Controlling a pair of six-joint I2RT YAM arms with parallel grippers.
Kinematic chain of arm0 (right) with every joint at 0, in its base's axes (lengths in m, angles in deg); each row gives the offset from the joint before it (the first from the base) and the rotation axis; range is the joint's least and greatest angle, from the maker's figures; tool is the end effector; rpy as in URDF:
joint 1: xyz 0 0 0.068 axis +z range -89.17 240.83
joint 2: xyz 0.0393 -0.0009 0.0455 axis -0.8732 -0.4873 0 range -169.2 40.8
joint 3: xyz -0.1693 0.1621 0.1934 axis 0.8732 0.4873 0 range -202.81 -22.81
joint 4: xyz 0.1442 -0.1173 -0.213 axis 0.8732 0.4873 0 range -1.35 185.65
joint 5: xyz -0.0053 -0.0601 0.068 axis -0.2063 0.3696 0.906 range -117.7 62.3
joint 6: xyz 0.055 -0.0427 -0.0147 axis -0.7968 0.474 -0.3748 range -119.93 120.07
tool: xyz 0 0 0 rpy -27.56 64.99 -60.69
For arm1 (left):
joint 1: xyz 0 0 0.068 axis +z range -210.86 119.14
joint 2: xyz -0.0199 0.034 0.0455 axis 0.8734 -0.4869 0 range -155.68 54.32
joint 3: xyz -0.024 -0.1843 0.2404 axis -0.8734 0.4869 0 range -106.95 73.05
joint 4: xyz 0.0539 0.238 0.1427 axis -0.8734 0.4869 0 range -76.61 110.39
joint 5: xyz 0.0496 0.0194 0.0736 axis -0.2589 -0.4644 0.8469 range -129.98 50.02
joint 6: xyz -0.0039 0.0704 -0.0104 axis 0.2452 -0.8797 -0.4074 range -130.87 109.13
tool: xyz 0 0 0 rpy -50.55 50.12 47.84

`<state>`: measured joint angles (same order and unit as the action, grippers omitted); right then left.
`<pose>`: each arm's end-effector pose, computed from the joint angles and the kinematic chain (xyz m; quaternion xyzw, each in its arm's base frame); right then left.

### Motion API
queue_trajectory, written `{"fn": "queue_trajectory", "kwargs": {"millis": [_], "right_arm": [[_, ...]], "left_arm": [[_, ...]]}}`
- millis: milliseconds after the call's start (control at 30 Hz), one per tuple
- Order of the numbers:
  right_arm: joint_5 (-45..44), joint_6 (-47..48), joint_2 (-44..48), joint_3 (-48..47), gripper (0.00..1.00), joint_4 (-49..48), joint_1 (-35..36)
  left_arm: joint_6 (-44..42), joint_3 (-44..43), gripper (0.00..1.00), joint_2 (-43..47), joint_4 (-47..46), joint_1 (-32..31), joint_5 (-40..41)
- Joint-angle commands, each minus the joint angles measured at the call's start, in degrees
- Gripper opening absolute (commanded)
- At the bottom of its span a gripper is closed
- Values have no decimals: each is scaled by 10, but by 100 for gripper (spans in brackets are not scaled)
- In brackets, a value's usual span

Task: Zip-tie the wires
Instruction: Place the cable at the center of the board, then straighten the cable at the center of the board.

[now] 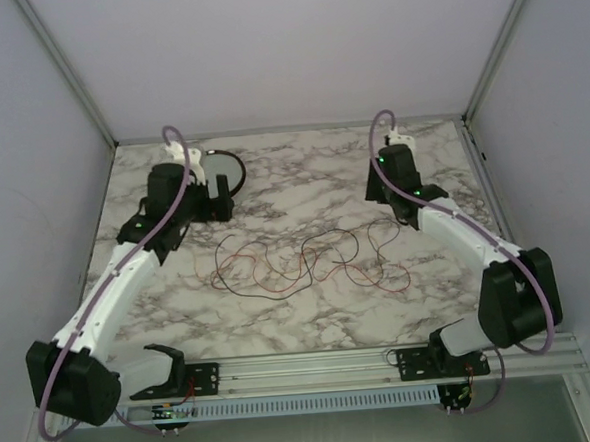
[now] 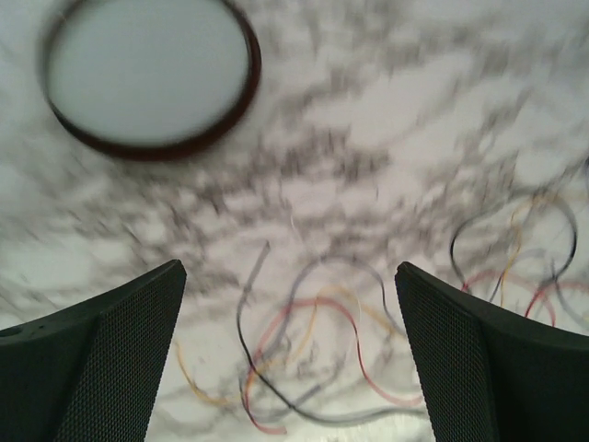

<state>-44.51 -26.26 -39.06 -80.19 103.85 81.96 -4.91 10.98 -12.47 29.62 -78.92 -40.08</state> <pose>0.3242 0.1070 0.2786 0.1047 0.8841 0.0553 0.4521 0.2840 -0.0926 0.3758 0.0874 0.8192 -0.1186 0.5542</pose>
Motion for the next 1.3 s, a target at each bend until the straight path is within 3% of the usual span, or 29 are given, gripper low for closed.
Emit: {"fn": "queue_trajectory", "kwargs": {"millis": [0, 167, 300, 533, 833, 1267], "right_arm": [[64, 6, -49, -53, 53, -37, 36], [99, 3, -113, -99, 53, -42, 70], [122, 1, -163, -139, 54, -40, 92], [139, 2, -225, -186, 54, -30, 118], [137, 2, -226, -184, 54, -27, 128], [120, 4, -210, -165, 54, -21, 128]], "left_arm": [[57, 62, 95, -26, 38, 2, -82], [115, 114, 84, -41, 30, -3, -164], [131, 132, 78, -61, 28, -32, -172], [156, 162, 65, -97, 0, -73, -133], [152, 153, 41, -175, -57, -97, -92], [113, 91, 28, -245, -62, -101, -54]]}}
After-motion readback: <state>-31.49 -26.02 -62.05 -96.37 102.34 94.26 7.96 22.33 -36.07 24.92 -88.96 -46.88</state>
